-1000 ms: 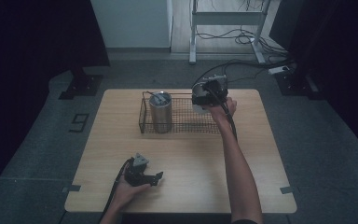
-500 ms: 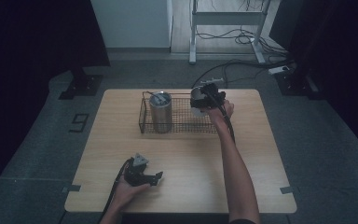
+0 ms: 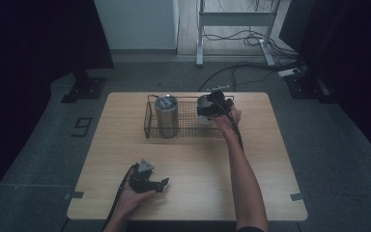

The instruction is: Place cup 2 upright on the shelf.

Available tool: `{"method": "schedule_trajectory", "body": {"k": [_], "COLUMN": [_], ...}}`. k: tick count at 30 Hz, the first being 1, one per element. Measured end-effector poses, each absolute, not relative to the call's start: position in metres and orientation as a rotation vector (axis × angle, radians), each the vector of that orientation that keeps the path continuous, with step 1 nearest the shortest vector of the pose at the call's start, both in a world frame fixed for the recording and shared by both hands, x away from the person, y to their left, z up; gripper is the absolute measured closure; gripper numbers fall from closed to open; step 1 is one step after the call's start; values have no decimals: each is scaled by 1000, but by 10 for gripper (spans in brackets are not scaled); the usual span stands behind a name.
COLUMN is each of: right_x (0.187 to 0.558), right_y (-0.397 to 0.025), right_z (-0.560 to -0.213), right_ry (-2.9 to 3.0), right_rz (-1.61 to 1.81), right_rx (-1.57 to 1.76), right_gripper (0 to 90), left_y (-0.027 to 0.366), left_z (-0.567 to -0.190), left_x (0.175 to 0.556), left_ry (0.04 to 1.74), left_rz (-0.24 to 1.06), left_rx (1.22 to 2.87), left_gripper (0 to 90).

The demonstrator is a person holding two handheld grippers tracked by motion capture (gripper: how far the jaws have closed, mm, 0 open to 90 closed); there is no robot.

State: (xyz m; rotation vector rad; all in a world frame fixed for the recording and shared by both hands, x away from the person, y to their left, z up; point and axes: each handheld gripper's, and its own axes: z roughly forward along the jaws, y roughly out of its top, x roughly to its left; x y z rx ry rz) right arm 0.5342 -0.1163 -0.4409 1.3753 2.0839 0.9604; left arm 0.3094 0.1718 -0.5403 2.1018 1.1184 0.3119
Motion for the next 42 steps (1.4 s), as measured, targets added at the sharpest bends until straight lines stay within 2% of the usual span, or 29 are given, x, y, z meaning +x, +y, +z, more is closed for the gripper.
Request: {"method": "schedule_trajectory", "body": {"k": [35,42], "right_x": [545,541], "right_y": [-120,-122], "right_z": [-470,-464], "right_ry": [2168,2116], "right_rz": [827,850], "right_rx": [1423,1431], "right_gripper": [60,0], "left_y": [169,168], "left_z": [-543,-543], "left_x": [309,308], "left_ry": [1116,1113], "left_rz": [319,320], "left_rx": [2123,2125], "left_gripper": [148,148]}}
